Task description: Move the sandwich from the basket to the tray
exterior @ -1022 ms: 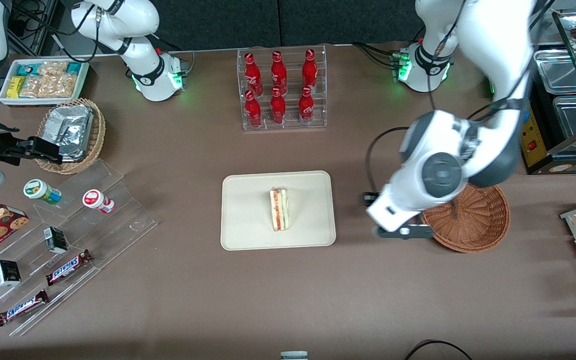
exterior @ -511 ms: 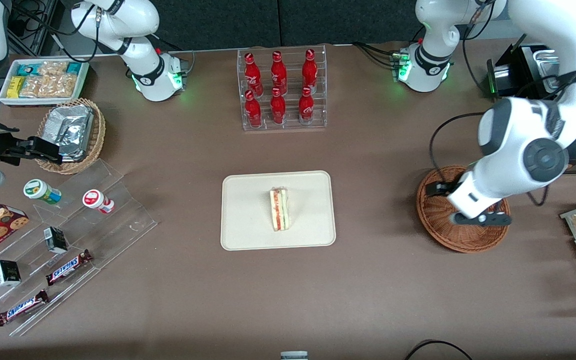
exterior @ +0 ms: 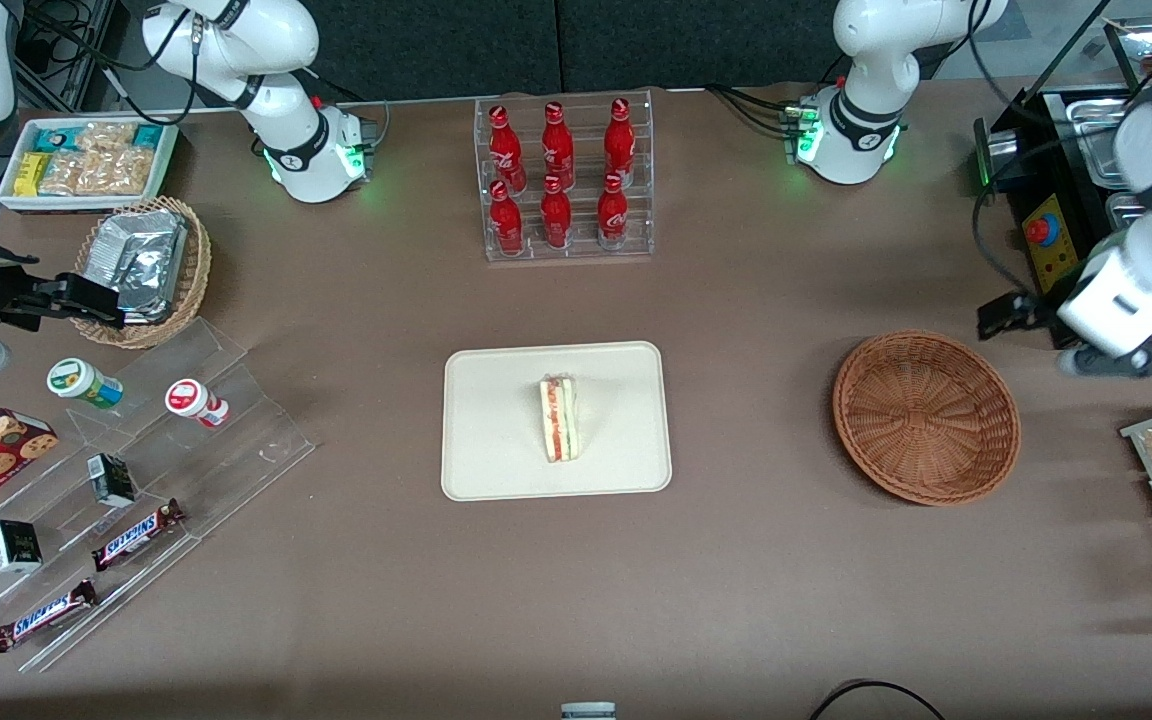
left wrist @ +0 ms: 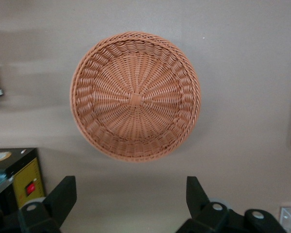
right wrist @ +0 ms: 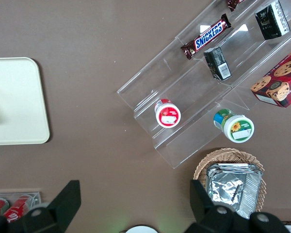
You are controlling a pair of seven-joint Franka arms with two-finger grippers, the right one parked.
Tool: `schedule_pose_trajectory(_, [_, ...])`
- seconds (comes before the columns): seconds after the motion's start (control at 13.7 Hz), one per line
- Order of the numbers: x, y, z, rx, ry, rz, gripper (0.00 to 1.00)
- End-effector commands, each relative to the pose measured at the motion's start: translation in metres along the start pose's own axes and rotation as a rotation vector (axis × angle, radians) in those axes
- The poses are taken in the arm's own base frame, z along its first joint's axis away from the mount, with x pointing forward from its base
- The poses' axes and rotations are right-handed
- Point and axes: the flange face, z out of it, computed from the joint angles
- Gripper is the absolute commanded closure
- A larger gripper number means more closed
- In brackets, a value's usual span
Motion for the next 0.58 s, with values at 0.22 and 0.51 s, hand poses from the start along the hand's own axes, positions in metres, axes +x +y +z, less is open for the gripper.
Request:
schedule_pose_trajectory(0.22, [-0.010,0.006,-0.084,-0.006,0.043,0.002,0.00])
schedule_pose_trajectory(0.51, [-0.016,0.009,-0.118,0.009,0.097,-0.004,0.00])
